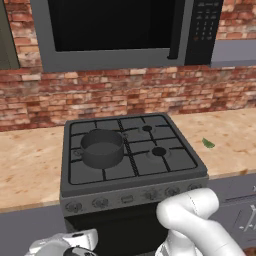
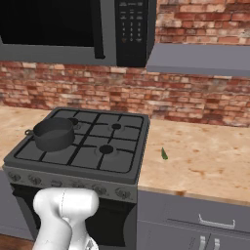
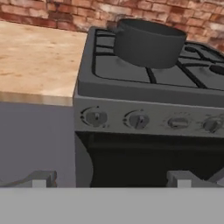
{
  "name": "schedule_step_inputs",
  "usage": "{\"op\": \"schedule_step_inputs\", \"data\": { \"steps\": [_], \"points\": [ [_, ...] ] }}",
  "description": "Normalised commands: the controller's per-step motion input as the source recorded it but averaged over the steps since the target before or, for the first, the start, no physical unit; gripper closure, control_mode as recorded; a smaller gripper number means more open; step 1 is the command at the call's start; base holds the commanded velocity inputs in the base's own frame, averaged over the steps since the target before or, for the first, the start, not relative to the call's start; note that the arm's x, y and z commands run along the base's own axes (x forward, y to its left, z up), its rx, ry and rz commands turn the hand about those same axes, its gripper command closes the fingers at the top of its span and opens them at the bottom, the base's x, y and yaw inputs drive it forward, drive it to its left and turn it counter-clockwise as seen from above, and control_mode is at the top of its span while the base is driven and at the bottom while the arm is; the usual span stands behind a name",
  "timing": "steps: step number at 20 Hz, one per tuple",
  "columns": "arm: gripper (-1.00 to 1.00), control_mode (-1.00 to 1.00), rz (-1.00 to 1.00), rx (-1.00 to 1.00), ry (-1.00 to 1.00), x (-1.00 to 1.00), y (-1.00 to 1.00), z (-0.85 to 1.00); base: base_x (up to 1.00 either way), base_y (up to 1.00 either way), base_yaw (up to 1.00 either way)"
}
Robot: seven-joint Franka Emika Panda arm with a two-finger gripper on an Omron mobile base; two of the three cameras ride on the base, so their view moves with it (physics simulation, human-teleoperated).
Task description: Turn on the burner for the pot on the stove. Wait thirty seconds for the pot to heat up. Then add the lemon wedge to the pot.
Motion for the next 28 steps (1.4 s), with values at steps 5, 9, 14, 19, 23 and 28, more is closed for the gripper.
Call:
{"op": "schedule_step_inputs", "data": {
  "steps": [5,9,14,19,23,28],
  "points": [
    [-1.00,-1.00,0.00,0.07,-0.10,0.33,0.00,-0.38,0.00,0.00,0.00],
    [-1.00,-1.00,-0.02,0.01,-0.12,0.29,0.02,-0.26,0.00,0.00,0.00],
    [-1.00,-1.00,-0.07,0.00,-0.14,0.33,0.00,-0.13,0.00,0.00,0.00],
    [-1.00,-1.00,-0.08,0.00,-0.07,0.41,0.00,-0.03,0.00,0.00,0.00],
    [-1.00,-1.00,-0.07,0.00,-0.03,0.43,0.00,-0.07,0.00,0.00,0.00],
    [-1.00,-1.00,-0.05,-0.03,0.00,0.33,0.00,-0.27,0.00,0.00,0.00]
  ]
}}
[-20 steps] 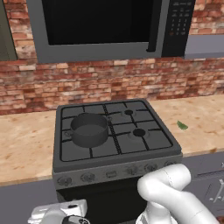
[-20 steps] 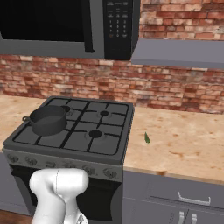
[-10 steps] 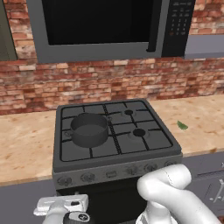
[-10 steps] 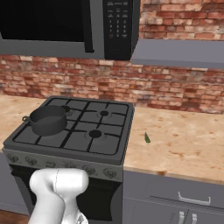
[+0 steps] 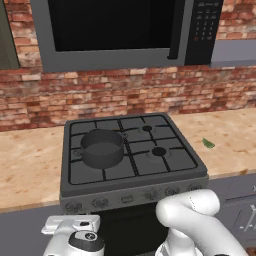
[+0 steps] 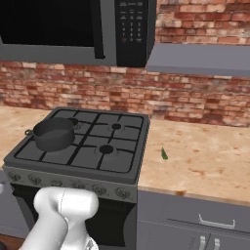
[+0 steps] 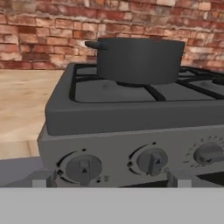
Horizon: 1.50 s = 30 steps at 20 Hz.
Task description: Turn on the burner for the pot on the stove. Wait thirty seconds for the pot to heat up. Then add the lemon wedge to the pot.
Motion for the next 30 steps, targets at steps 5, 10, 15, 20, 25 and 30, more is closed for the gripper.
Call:
{"op": "schedule_step_inputs", "data": {
  "steps": [5,10,15,20,25,30],
  "points": [
    [-1.00,-1.00,-0.02,-0.05,-0.02,0.27,0.00,-0.46,0.00,0.00,0.00],
    [-1.00,-1.00,0.00,-0.03,-0.06,0.28,0.00,-0.36,0.00,0.00,0.00],
    [-1.00,-1.00,0.00,0.00,-0.06,0.37,0.00,-0.25,0.00,0.00,0.00],
    [-1.00,-1.00,0.00,0.00,-0.04,0.34,0.00,-0.24,0.00,0.00,0.00],
    [-1.00,-1.00,0.00,0.00,-0.06,0.20,0.02,-0.22,0.00,0.00,0.00],
    [-1.00,-1.00,0.00,0.00,-0.05,0.16,0.14,-0.27,0.00,0.00,0.00]
  ]
}}
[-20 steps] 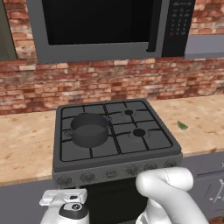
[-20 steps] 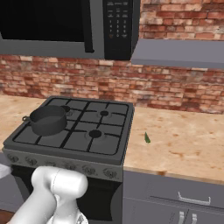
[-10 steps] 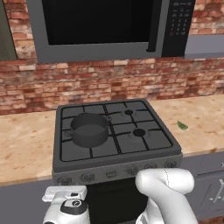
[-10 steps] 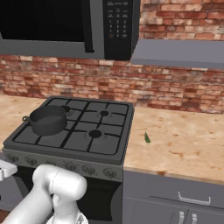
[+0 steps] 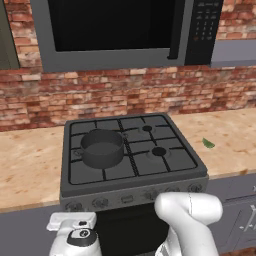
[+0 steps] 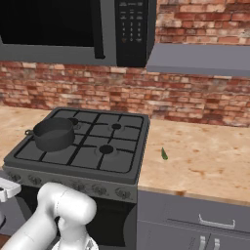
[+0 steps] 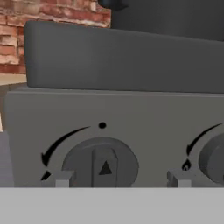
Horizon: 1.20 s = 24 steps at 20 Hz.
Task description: Turn on the burner for the pot on the stove. Wait thirty seconds for the pot to heat up. Then add the lemon wedge to the pot.
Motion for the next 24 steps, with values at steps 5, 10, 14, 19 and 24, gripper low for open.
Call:
{"op": "schedule_step_inputs", "data": {
  "steps": [5,10,14,19,24],
  "points": [
    [-1.00,-1.00,0.01,0.00,-0.04,0.27,0.21,-0.19,0.00,0.00,0.00],
    [-1.00,-1.00,0.01,0.00,-0.02,0.48,0.00,-0.03,0.00,0.00,0.00],
    [1.00,-1.00,0.05,0.00,0.00,0.52,0.00,-0.04,0.00,0.00,0.00],
    [1.00,-1.00,0.09,0.00,0.00,0.55,-0.05,-0.01,0.00,0.00,0.00],
    [1.00,-1.00,0.12,-0.01,0.00,0.54,-0.08,0.00,0.00,0.00,0.00]
  ]
}}
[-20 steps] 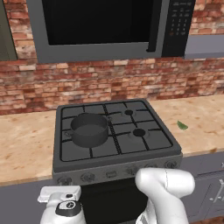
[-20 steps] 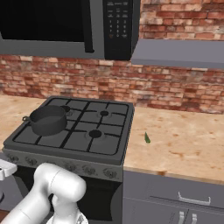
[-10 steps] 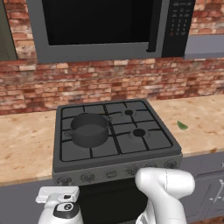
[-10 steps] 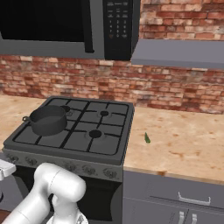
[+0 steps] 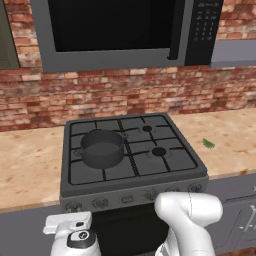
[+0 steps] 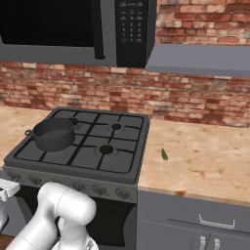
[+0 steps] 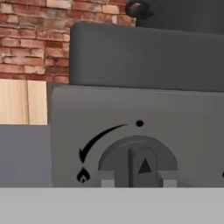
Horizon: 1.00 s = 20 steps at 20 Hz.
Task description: Turn on the burner for the pot on the stove. Wait thirty seconds for the pot to heat up. Then add the lemon wedge to the pot.
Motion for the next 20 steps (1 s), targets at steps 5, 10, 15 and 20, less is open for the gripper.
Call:
{"op": "schedule_step_inputs", "data": {
  "steps": [5,10,15,20],
  "points": [
    [1.00,-1.00,0.14,-0.08,0.02,0.55,-0.03,0.06,0.00,0.00,0.00],
    [1.00,-1.00,0.13,-0.23,0.01,0.35,0.00,0.02,0.00,0.00,0.00],
    [1.00,-1.00,0.12,-0.34,0.01,0.25,0.01,0.00,0.00,0.00,0.00],
    [1.00,-1.00,0.14,-0.40,0.01,0.23,0.00,0.00,0.00,0.00,0.00]
  ]
}}
